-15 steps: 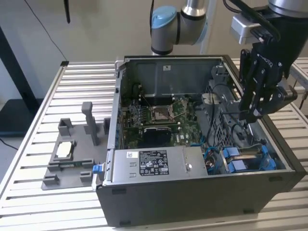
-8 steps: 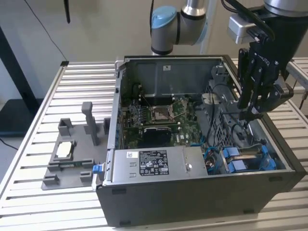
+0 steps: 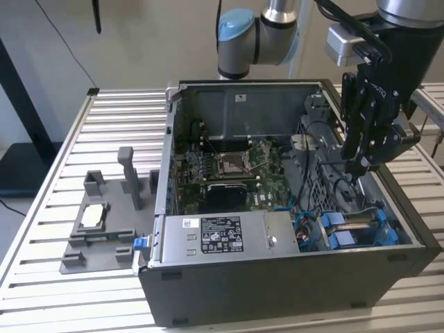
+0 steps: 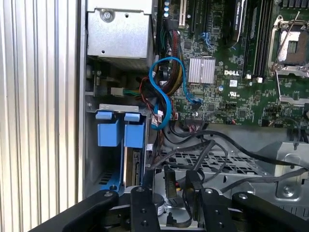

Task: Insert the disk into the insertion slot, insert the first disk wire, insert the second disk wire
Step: 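Insert the first disk wire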

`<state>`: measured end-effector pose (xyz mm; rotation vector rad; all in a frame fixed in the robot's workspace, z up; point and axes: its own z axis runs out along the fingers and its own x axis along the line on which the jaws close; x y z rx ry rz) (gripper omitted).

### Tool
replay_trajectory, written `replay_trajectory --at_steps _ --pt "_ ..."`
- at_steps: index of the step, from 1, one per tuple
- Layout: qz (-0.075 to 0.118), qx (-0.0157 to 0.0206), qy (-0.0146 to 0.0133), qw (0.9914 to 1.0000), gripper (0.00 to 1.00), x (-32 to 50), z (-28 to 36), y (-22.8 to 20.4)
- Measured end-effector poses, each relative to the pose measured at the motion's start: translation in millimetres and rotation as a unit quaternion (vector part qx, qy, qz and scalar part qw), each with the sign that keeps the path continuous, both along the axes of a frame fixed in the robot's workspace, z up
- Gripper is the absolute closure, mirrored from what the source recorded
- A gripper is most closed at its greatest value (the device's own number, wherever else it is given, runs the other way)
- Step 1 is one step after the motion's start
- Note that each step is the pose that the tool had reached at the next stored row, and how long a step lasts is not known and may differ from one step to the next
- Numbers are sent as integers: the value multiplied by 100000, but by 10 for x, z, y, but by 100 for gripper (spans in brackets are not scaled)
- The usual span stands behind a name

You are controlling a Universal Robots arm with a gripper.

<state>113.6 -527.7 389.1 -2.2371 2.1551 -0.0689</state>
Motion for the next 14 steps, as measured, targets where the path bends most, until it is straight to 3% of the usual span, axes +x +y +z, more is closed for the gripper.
replay_trajectory --at_steps 8,10,14 --pt "-3 -25 -1 100000 62 -2 -1 0" --pt "-4 -29 -1 100000 75 -2 -1 0" --pt "-3 -41 0 100000 81 -2 -1 0"
